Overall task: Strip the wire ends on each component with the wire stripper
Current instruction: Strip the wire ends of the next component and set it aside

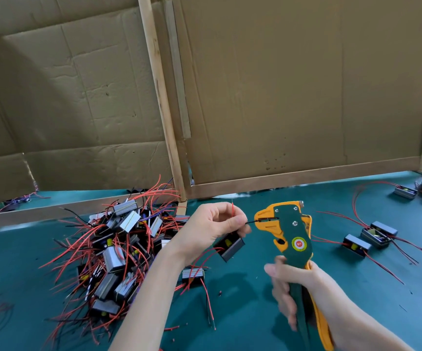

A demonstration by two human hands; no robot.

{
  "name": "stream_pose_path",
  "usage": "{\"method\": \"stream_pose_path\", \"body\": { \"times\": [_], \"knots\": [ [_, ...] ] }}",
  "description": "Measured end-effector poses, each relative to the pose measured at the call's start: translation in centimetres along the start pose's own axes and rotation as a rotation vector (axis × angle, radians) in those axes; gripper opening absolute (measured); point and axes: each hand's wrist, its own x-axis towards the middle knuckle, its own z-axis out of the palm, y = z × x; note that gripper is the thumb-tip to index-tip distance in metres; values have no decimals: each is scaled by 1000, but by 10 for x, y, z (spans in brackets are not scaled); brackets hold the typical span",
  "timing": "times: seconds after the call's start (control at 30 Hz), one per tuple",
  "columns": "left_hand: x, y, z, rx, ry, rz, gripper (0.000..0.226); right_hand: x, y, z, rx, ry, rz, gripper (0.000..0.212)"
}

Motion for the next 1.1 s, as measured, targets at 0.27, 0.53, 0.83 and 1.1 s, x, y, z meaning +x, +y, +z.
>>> {"method": "stream_pose_path", "body": {
  "times": [0.27, 0.53, 0.83, 1.1],
  "knots": [
    [5, -26, 9, 55, 135, -76, 25, 11, -1, -14, 290, -118, 88, 24],
    [9, -34, 1, 580, 126, -138, 36, 15, 0, -23, 302, -109, 121, 25],
    [4, -7, 4, 370, 251, 70, 17, 13, 0, -22, 157, -163, 118, 40],
    [-2, 15, 5, 556, 124, 95, 9, 10, -5, -20, 135, -241, 91, 35]
  ]
}}
